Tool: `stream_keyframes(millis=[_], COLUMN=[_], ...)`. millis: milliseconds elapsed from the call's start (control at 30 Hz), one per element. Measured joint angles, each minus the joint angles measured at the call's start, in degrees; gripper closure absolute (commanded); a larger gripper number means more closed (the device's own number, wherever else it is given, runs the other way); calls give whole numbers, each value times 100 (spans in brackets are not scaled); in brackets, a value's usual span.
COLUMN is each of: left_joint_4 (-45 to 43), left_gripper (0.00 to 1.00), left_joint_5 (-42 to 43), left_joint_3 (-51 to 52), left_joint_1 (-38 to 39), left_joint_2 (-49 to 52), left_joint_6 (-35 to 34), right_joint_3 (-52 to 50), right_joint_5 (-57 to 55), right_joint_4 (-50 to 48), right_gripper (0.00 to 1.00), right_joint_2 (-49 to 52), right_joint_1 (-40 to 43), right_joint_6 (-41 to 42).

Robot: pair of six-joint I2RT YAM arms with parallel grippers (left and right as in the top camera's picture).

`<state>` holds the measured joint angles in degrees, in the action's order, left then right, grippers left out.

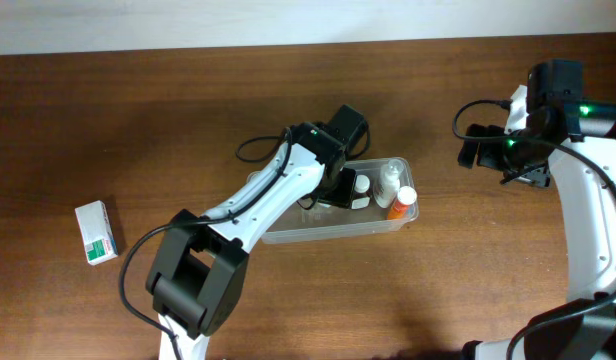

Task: Pack container
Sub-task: 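Lower the jar into the container and open the left gripper, then move the left gripper to the white-green box and grasp it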

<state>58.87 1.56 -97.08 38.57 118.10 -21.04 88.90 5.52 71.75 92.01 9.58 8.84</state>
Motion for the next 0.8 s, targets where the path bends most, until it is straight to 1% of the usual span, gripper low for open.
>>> stream_keyframes(millis=[267,400,500,533,567,600,700,800], left_joint_4=[409,597,824,892,1012,1106,1360,1674], left_gripper=[38,37,32,28,20,16,13,13], left_joint_5=[0,-188,-511,-597,-682,-761,-951,-1071], left_joint_3=[-66,-170,-308,-345,-378,-393,-431,-439], left_joint_1=[-186,-623,-1185,-1364,-1613,-1878,-2811,-3724], left_joint_2=[-101,-796,-1696,-1937,-2223,-2474,-3010,-3132], left_joint_6=[2,0,0,7,9,-2,11,17], right_joint_3=[0,0,0,0,0,0,0,0], right_joint_5=[0,0,0,0,0,0,0,0], right_joint_4=[4,4,2,0,2,2,0,-2], right_gripper=[1,1,1,1,1,1,2,1], right_joint_2=[0,0,0,0,0,0,0,0], right_joint_1=[0,0,0,0,0,0,0,0], right_joint_6=[-4,-7,-9,-7,-7,-7,-7,-9])
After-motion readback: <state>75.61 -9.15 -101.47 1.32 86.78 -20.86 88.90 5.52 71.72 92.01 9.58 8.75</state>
